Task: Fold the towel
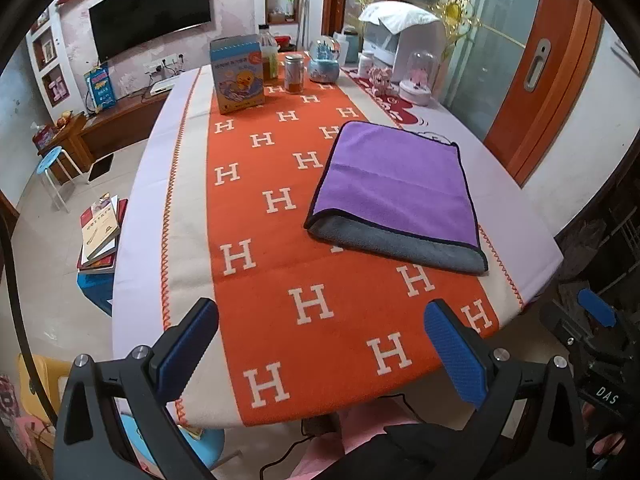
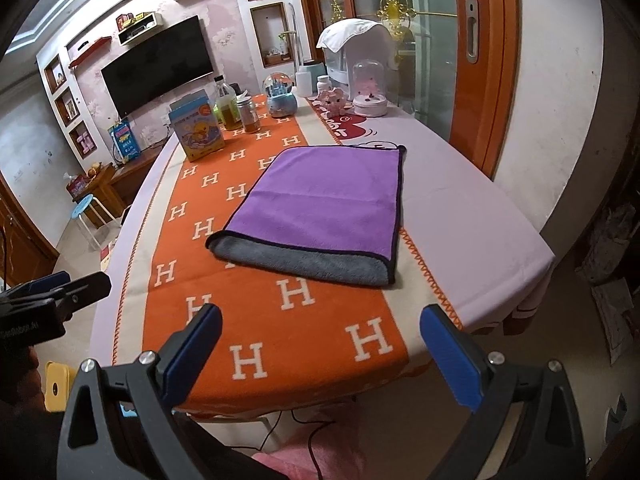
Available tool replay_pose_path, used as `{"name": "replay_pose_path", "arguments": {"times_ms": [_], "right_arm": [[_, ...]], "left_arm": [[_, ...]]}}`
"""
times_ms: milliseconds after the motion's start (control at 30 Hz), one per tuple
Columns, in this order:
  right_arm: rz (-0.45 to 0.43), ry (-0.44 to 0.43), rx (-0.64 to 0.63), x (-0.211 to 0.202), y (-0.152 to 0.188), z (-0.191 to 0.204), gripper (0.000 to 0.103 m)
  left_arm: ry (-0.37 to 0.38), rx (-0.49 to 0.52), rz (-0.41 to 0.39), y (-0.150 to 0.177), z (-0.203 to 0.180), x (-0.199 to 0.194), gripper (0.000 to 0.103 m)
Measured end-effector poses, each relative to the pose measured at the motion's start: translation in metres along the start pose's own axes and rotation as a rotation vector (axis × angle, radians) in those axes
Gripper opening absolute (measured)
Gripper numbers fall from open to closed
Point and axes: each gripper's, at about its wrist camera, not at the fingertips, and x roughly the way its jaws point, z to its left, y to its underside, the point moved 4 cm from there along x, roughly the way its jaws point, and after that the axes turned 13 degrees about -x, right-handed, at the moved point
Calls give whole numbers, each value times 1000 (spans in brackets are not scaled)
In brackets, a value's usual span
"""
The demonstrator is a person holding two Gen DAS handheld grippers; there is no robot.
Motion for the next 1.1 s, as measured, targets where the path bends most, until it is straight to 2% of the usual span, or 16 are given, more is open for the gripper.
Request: {"name": "replay_pose_path", "arguments": {"times_ms": [267, 633, 767, 900, 1100], "right_arm": [[23, -28, 2, 31, -12, -26, 94], [70, -71, -17, 84, -21, -53, 82], [88, -82, -22, 102, -20, -60, 77], [109, -95, -39, 120, -17, -64, 72], [146, -111, -72, 146, -7, -67, 66]], "left_arm": [[11, 26, 51, -24, -18, 38, 102], [-4, 104, 77, -58, -34, 92, 102], [-21, 146, 83, -70, -37, 115, 102], [-6, 179, 98, -80, -39, 137, 102], [-16, 214, 154, -87, -42, 174, 99]]}}
